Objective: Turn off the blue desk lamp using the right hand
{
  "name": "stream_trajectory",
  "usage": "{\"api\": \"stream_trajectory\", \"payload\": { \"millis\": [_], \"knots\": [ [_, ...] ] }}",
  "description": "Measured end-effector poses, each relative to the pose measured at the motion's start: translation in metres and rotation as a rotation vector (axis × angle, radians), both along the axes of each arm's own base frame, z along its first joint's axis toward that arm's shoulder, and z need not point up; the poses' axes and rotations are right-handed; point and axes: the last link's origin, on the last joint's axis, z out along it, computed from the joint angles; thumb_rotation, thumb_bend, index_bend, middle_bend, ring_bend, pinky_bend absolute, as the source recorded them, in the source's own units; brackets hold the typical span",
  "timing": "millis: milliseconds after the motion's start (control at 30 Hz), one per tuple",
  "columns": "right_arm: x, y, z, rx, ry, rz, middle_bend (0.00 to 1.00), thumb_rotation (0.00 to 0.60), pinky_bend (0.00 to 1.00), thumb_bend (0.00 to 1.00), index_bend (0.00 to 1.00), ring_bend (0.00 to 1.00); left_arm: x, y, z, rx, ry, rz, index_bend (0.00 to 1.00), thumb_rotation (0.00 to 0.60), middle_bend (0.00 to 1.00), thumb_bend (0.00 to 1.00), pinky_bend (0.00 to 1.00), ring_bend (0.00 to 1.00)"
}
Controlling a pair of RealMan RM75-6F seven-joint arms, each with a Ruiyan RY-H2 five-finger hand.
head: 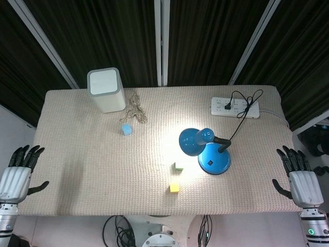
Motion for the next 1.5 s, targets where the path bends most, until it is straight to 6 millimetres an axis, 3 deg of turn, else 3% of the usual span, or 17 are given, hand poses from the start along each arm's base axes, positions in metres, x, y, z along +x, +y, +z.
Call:
{"api": "stream_trajectory", "payload": {
  "millis": [800,867,933,1067,1167,1300,1367,1500],
  "knots": [
    [0.002,0.004,-0.005,0.033,0.014,0.033,0.0,0.6,0.0,0.23,0.0,0.0,-0.001,0.002,-0.007,-0.02,0.002,0.004,0.1,0.6,0.06,0.1,0.06,0.0],
    [0.002,0.005,-0.005,0.042,0.026,0.037,0.0,0.6,0.05,0.23,0.0,0.0,-0.002,0.002,-0.008,-0.025,0.006,0.003,0.1,0.6,0.06,0.1,0.06,0.0],
    [0.004,0.005,-0.006,0.051,0.033,0.044,0.0,0.6,0.16,0.23,0.0,0.03,-0.001,0.001,-0.009,-0.03,0.012,-0.001,0.1,0.6,0.06,0.1,0.06,0.0],
    [0.007,0.004,-0.007,0.063,0.05,0.061,0.01,0.6,0.25,0.21,0.0,0.1,0.0,0.0,-0.007,-0.022,0.007,-0.003,0.1,0.6,0.06,0.1,0.06,0.0],
    [0.01,0.003,-0.01,0.089,0.058,0.071,0.13,0.6,0.43,0.19,0.0,0.31,-0.001,-0.002,-0.006,-0.023,0.004,0.003,0.1,0.6,0.06,0.1,0.06,0.0],
    [0.014,0.0,-0.017,0.144,0.088,0.078,0.61,0.6,0.73,0.18,0.0,0.7,-0.003,-0.002,-0.007,-0.027,0.007,0.007,0.1,0.6,0.06,0.1,0.06,0.0],
    [0.017,-0.001,-0.022,0.189,0.098,0.071,0.74,0.6,0.79,0.18,0.0,0.78,-0.003,-0.003,-0.007,-0.026,0.006,0.007,0.1,0.6,0.06,0.1,0.06,0.0],
    [0.025,-0.006,-0.036,0.284,0.116,0.069,0.83,0.6,0.83,0.18,0.0,0.85,-0.004,-0.003,-0.006,-0.026,0.006,0.011,0.1,0.6,0.06,0.1,0.06,0.0]
  ]
}}
